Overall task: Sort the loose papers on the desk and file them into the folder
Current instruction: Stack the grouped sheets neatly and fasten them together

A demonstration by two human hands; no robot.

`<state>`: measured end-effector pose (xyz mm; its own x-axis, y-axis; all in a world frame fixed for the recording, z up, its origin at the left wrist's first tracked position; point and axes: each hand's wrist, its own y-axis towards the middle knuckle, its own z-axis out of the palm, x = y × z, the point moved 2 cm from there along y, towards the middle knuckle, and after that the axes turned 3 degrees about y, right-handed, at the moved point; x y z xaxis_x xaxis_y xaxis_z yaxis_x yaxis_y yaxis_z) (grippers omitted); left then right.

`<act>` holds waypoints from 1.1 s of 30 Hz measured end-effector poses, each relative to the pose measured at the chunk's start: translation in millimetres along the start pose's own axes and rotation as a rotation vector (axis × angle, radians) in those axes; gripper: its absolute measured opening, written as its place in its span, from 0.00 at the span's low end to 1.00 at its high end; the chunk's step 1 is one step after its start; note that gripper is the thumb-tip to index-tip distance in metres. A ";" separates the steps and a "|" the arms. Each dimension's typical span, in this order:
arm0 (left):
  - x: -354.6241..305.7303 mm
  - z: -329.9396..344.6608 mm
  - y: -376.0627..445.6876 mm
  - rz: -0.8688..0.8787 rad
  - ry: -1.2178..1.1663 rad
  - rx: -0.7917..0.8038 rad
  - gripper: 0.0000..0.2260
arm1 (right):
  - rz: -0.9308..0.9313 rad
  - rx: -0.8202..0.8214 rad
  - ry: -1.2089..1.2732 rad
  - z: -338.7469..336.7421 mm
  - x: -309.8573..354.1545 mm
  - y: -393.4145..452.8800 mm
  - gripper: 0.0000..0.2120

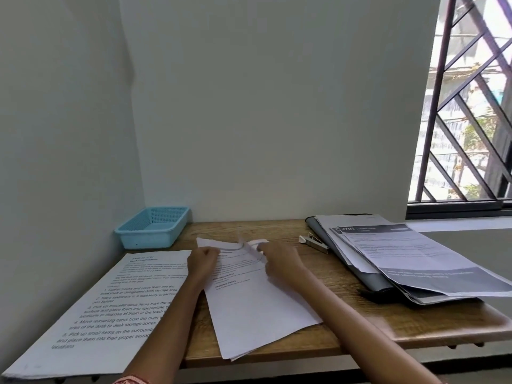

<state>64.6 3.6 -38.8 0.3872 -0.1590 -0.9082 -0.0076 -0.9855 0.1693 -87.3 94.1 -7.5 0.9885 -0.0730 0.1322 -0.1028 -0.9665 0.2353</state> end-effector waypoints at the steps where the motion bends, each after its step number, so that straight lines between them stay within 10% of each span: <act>1: -5.7 -1.1 -3.4 -0.041 -0.025 0.030 0.16 | -0.040 0.035 -0.063 -2.4 9.3 -1.4 0.20; 5: -15.1 1.5 -11.0 -0.045 0.008 0.067 0.30 | -0.126 0.064 -0.155 -9.7 38.0 -10.1 0.17; 14: 2.4 -0.8 -4.4 0.002 0.077 0.002 0.14 | -0.106 0.229 0.096 2.8 68.0 -26.4 0.17; 26: -11.0 -8.8 -13.9 0.110 -0.303 -0.075 0.11 | 0.531 -0.312 0.771 10.4 -49.8 -8.2 0.17; 33: -19.9 -14.1 -21.4 0.176 -0.353 -0.102 0.14 | 0.490 -0.398 0.994 -0.5 -61.3 -6.6 0.11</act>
<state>70.1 28.7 -19.0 0.0478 -0.3523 -0.9347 0.0534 -0.9335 0.3546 -147.3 105.1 -16.7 0.3317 -0.0213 0.9431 -0.6488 -0.7309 0.2117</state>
